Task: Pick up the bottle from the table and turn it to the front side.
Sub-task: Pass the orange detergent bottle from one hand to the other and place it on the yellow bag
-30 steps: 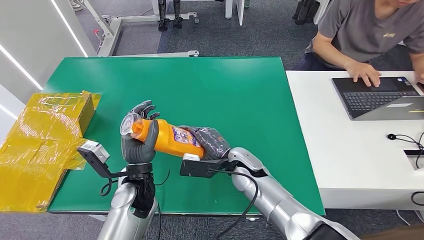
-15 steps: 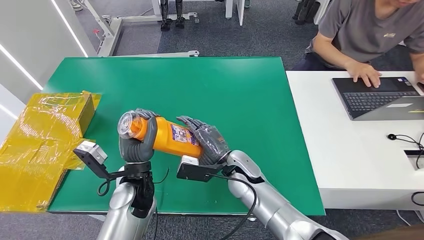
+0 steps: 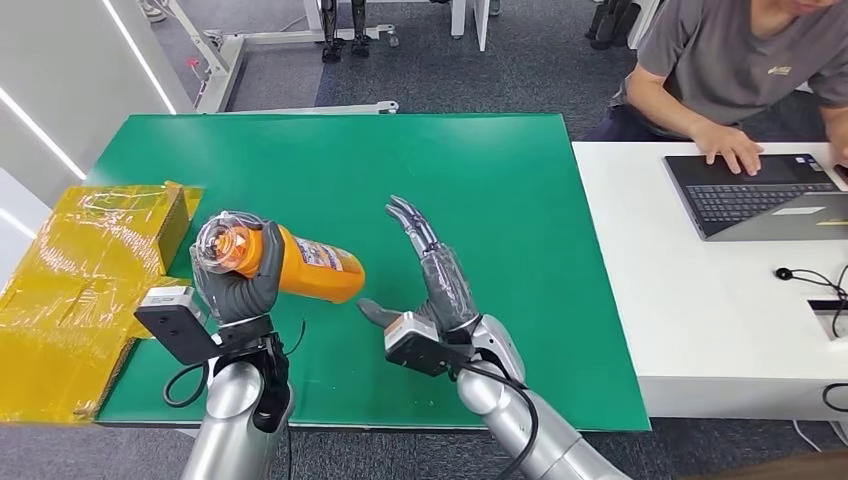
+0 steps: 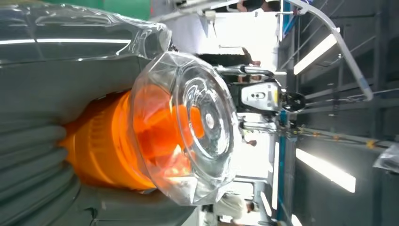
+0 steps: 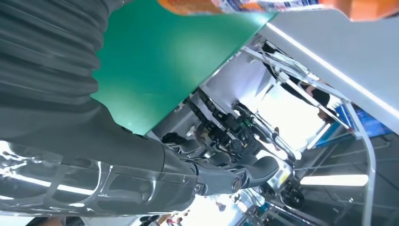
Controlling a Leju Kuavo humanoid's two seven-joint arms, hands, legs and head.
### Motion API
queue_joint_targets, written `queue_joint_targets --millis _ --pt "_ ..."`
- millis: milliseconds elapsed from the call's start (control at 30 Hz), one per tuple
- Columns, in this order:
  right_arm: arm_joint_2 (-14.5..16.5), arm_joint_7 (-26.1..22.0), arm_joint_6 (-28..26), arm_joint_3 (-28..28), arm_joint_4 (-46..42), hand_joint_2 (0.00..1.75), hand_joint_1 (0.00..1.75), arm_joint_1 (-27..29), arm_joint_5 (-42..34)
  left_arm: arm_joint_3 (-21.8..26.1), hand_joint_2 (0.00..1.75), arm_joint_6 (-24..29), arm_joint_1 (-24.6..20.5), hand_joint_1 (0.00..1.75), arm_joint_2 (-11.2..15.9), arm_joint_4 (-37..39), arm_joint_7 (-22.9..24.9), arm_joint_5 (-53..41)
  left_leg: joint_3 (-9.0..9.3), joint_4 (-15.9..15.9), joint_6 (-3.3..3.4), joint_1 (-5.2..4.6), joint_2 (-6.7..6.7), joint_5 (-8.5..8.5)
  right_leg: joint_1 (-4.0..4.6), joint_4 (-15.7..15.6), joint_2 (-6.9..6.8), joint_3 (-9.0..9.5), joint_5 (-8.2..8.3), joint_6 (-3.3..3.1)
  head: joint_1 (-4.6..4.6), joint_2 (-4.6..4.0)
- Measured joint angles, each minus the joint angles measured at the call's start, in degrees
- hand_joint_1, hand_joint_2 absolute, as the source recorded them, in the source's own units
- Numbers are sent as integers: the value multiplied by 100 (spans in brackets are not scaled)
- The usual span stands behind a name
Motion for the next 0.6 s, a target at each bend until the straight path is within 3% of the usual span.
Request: queue_joint_targets --millis 133,467,533,600 --pt "-39 -87 -163 -31 -371 175 0 311 -78 93 175 860 -96 175 223 56 55 -1356 0 -1 0 0 1 0 0 0 1 0 0 0 0 0" --pt "-202 88 -202 -277 -1450 175 0 1111 68 901 175 957 -162 175 676 126 700 -4660 -1 -3 0 0 2 0 0 0 2 0 -1 0 1 0" --pt "-272 82 -264 -323 -1637 175 0 1273 94 1147 175 957 -240 175 838 169 1024 -5613 0 -4 0 0 2 0 0 0 2 0 -2 0 2 0" --pt "-330 55 -334 -359 -1782 175 0 1425 109 1271 175 957 -341 175 1116 315 1649 -6557 1 -5 -1 0 5 0 0 0 5 -2 -2 -1 1 0"
